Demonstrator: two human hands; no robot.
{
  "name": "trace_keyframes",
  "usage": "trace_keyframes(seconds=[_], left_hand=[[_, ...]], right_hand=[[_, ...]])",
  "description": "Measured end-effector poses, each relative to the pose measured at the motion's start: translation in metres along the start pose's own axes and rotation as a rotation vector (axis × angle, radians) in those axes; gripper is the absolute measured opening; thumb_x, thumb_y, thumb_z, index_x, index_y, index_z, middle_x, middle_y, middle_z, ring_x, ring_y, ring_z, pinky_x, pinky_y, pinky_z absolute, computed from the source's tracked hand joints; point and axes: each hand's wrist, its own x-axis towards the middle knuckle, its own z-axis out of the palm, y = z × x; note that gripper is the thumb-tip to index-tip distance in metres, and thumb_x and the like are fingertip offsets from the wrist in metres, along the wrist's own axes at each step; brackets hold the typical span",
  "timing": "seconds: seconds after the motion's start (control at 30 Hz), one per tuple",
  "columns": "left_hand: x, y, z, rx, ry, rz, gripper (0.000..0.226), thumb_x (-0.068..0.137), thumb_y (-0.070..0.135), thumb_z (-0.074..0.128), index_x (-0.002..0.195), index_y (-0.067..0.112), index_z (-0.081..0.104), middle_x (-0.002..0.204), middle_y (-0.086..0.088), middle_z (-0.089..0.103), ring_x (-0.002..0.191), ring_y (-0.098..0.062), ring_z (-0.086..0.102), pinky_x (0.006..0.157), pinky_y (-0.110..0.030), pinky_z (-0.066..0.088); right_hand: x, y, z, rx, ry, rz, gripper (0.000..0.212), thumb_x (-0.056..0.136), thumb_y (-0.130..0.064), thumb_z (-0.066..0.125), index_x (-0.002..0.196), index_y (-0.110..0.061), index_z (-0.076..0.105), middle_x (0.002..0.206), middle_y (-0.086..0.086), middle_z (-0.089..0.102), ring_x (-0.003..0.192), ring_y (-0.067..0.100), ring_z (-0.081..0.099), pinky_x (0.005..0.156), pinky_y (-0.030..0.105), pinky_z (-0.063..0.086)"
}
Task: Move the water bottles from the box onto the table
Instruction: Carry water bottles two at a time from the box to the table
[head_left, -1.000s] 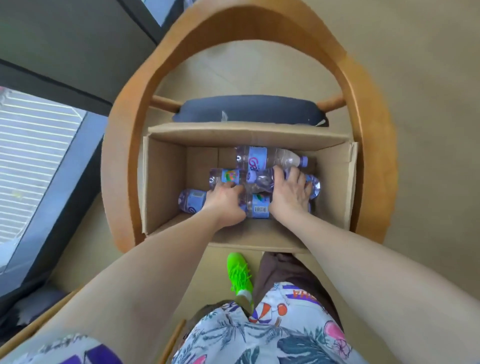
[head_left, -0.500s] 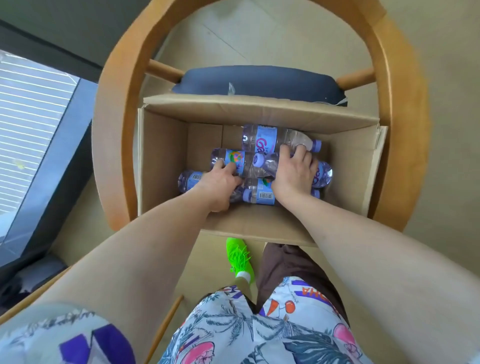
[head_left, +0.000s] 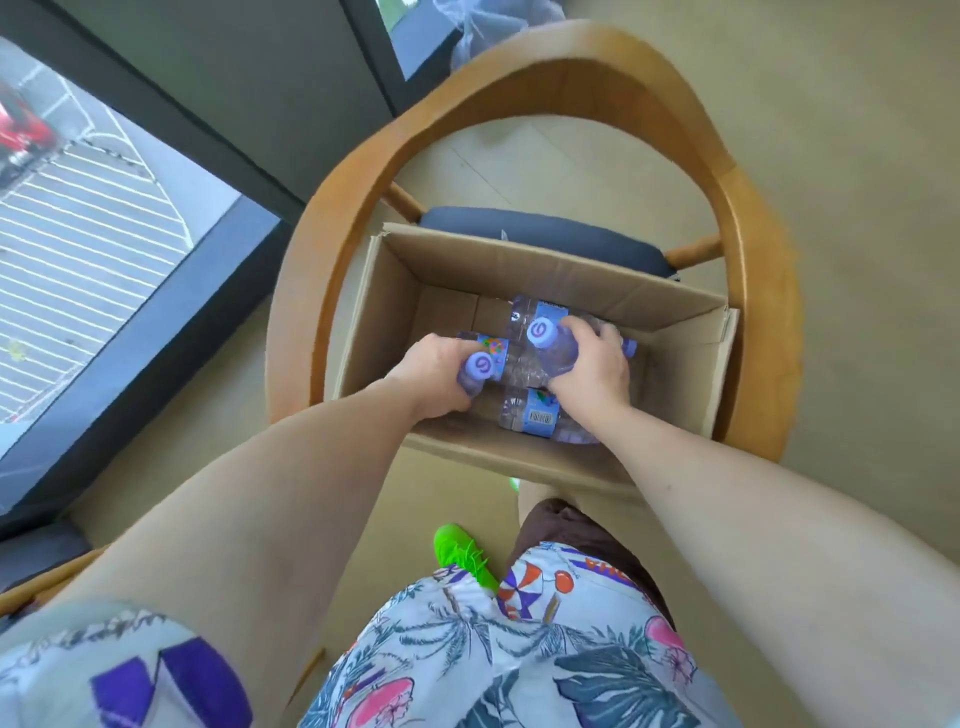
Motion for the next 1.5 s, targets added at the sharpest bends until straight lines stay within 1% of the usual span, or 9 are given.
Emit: trace_keyframes(seconds=[0.23,0.33,0.4,0.7,0.93,1.03,1.17,1.33,1.5], left_hand=[[-0.060,0.019,-0.057,-0.368,0.336,-0.071,0.037,0.062,0.026,0.078,0.097,0.022,0.066,0.090,-0.003,0.072,0.092,-0.027,0.066,0.082,-0.037,0.054],[-0.093,0.025,-0.081,-0.538,0.494,-0.070,0.038,0.064,0.027,0.079,0.099,0.022,0.067,0.093,0.001,0.072,0.086,-0.016,0.066,0.077,-0.031,0.054],[-0.126,0.028,-0.094,-0.702,0.602,-0.062,0.033,0.060,0.025,0.077,0.091,0.017,0.067,0.078,0.007,0.070,0.070,-0.007,0.063,0.067,-0.026,0.052],[-0.251,0.015,-0.126,-0.896,0.852,-0.045,0.021,0.052,0.022,0.070,0.071,0.015,0.063,0.064,0.003,0.065,0.061,-0.017,0.061,0.063,-0.031,0.052],[-0.355,-0.039,-0.151,-1.086,1.059,-0.188,0.028,0.058,0.025,0.082,0.073,0.017,0.060,0.060,-0.006,0.059,0.060,-0.024,0.055,0.067,-0.042,0.053],[-0.399,-0.069,-0.157,-1.073,1.172,-0.299,0.025,0.057,0.024,0.079,0.074,0.017,0.063,0.062,-0.009,0.060,0.062,-0.025,0.054,0.067,-0.043,0.048],[-0.465,-0.100,-0.147,-1.101,1.369,-0.493,0.024,0.055,0.021,0.076,0.073,0.016,0.060,0.055,-0.007,0.055,0.055,-0.024,0.052,0.064,-0.041,0.046],[-0.542,-0.123,-0.107,-0.848,1.550,-0.882,0.025,0.068,0.044,0.070,0.078,0.021,0.067,0.077,0.000,0.068,0.069,-0.016,0.063,0.055,-0.025,0.038],[-0.613,-0.118,-0.041,-0.851,1.673,-1.180,0.025,0.065,0.045,0.070,0.075,0.022,0.066,0.078,0.000,0.068,0.073,-0.020,0.062,0.062,-0.030,0.044]], right_hand=[[-0.047,-0.063,-0.021,0.104,0.091,-0.076,0.076,0.066,-0.026,0.091,0.133,-0.036,0.057,0.112,-0.002,0.042,0.096,0.017,0.050,0.081,0.021,0.031],[-0.076,-0.093,-0.035,0.142,0.133,-0.153,0.077,0.064,-0.036,0.095,0.131,-0.035,0.058,0.109,0.001,0.046,0.100,0.021,0.052,0.085,0.028,0.040],[-0.101,-0.116,-0.045,0.189,0.173,-0.243,0.075,0.063,-0.037,0.095,0.129,-0.028,0.060,0.111,0.006,0.051,0.107,0.028,0.056,0.095,0.037,0.047],[-0.190,-0.207,-0.049,0.364,0.228,-0.534,0.057,0.067,-0.023,0.091,0.109,-0.013,0.053,0.110,0.009,0.064,0.101,0.029,0.065,0.087,0.035,0.051],[-0.260,-0.286,-0.016,0.367,0.159,-0.778,0.055,0.068,-0.042,0.090,0.098,-0.031,0.045,0.082,-0.007,0.071,0.078,0.018,0.065,0.070,0.028,0.039],[-0.285,-0.327,0.005,0.353,0.051,-0.904,0.049,0.070,-0.043,0.090,0.098,-0.026,0.053,0.081,-0.009,0.071,0.074,0.013,0.065,0.071,0.029,0.047],[-0.321,-0.380,0.044,0.268,-0.145,-1.034,0.047,0.071,-0.028,0.087,0.108,-0.015,0.061,0.098,0.001,0.071,0.092,0.026,0.069,0.081,0.035,0.053],[-0.374,-0.411,0.097,0.143,-0.380,-1.214,0.053,0.067,-0.025,0.085,0.112,-0.020,0.057,0.094,-0.007,0.072,0.093,0.021,0.071,0.085,0.036,0.055],[-0.449,-0.406,0.149,0.026,-0.639,-1.392,0.054,0.063,-0.030,0.083,0.109,-0.028,0.055,0.087,-0.009,0.070,0.087,0.020,0.067,0.071,0.030,0.044]])
